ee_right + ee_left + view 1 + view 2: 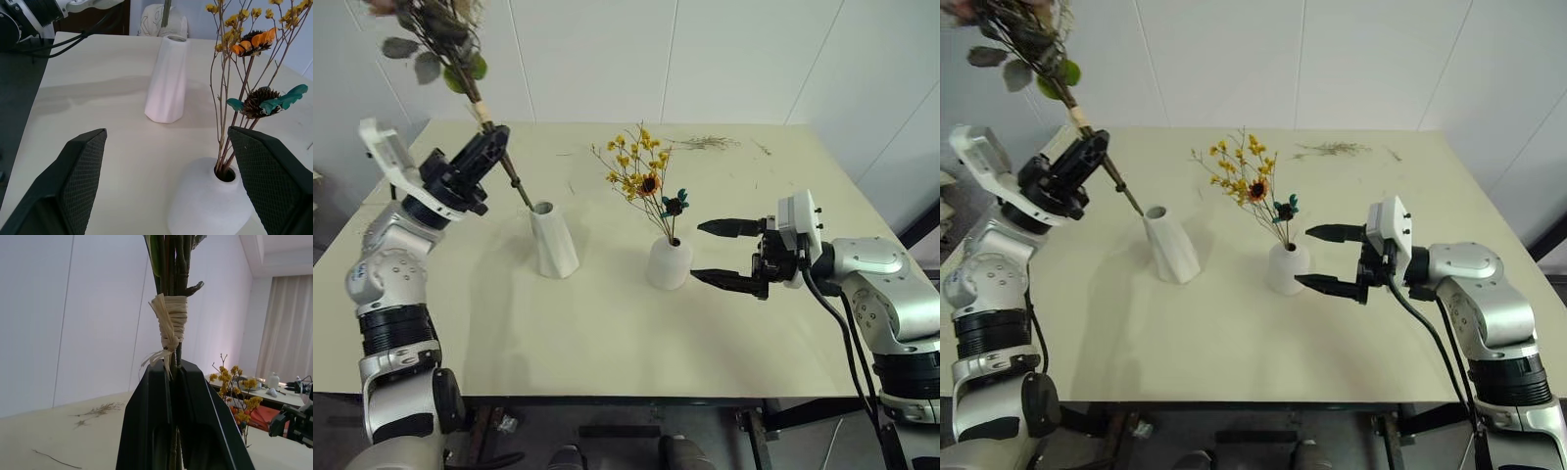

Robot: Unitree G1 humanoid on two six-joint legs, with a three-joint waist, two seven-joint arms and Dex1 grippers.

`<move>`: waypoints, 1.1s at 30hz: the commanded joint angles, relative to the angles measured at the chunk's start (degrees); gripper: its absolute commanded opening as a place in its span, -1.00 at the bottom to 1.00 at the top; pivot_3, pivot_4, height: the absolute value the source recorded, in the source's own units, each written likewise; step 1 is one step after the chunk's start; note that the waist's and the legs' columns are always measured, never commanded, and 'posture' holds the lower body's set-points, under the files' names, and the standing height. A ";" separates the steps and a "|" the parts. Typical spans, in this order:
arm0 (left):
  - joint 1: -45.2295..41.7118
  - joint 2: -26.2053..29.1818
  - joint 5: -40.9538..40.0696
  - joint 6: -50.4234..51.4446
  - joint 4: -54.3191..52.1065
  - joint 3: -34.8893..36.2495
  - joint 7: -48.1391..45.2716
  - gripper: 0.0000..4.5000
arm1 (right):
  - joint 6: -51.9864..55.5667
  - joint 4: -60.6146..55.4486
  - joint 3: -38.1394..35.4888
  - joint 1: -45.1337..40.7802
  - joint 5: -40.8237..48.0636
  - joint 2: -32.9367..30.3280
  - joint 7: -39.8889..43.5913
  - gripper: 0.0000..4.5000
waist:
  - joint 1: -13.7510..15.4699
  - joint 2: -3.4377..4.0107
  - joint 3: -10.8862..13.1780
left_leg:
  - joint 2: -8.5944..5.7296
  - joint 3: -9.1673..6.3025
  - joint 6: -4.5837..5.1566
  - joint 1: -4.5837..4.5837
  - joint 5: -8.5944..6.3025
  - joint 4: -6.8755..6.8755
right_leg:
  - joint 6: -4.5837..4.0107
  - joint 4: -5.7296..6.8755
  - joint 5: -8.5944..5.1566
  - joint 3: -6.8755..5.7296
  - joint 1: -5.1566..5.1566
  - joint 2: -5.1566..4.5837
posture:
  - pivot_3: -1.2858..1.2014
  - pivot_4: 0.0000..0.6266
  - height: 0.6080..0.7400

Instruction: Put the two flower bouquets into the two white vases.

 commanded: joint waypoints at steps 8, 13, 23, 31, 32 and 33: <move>-1.21 -0.40 2.67 -8.06 3.80 -1.02 -3.03 -0.99 | 0.80 -5.00 -2.49 2.36 2.00 0.02 -3.44 0.86 | 0.13 0.00 0.00 | 0.00 -0.01 0.03 0.01 -0.02 0.00 | 0.01 -0.01 0.00 0.00 0.02 0.00 | 0.03 -0.52 1.00; -2.14 -1.37 2.48 -8.66 4.50 -1.47 -2.72 -0.99 | 0.64 -5.69 -2.04 2.98 2.27 0.71 -4.51 0.86 | 0.20 0.00 0.00 | 0.00 -0.02 0.03 0.06 -0.02 0.06 | 0.03 -0.04 0.01 0.00 0.13 0.00 | 0.03 -0.52 1.00; -5.86 -1.47 1.58 -8.09 5.21 -1.53 -2.32 -0.99 | 0.21 -5.48 -1.92 2.86 2.12 1.10 -4.80 0.86 | 0.10 0.00 0.00 | 0.00 -0.03 0.06 0.04 -0.04 0.03 | 0.04 -0.10 0.02 0.00 0.13 0.00 | 0.03 -0.52 1.00; -4.67 -1.95 4.78 -11.99 9.18 -2.79 -3.59 -0.99 | -0.05 -5.92 -2.19 3.53 2.01 1.34 -5.72 0.86 | 0.18 0.00 0.00 | -0.01 -0.03 0.07 0.04 -0.04 0.01 | 0.04 -0.11 0.02 -0.01 0.12 0.00 | 0.03 -0.52 1.00; -4.53 -2.03 5.12 -12.41 9.79 -2.86 -3.83 -0.99 | -0.07 -5.99 -2.21 3.61 2.00 1.35 -5.83 0.86 | 0.16 0.00 0.00 | -0.01 -0.03 0.07 0.04 -0.04 0.01 | 0.04 -0.11 0.02 -0.01 0.12 0.00 | 0.03 -0.52 1.00; -4.42 -2.25 5.56 -13.12 10.44 -2.96 -4.02 -0.99 | -0.08 -6.07 -2.26 3.72 2.01 1.35 -5.96 0.86 | 0.13 0.00 0.00 | -0.01 -0.03 0.07 0.04 -0.04 0.01 | 0.04 -0.11 0.02 -0.01 0.12 0.00 | 0.03 -0.52 1.00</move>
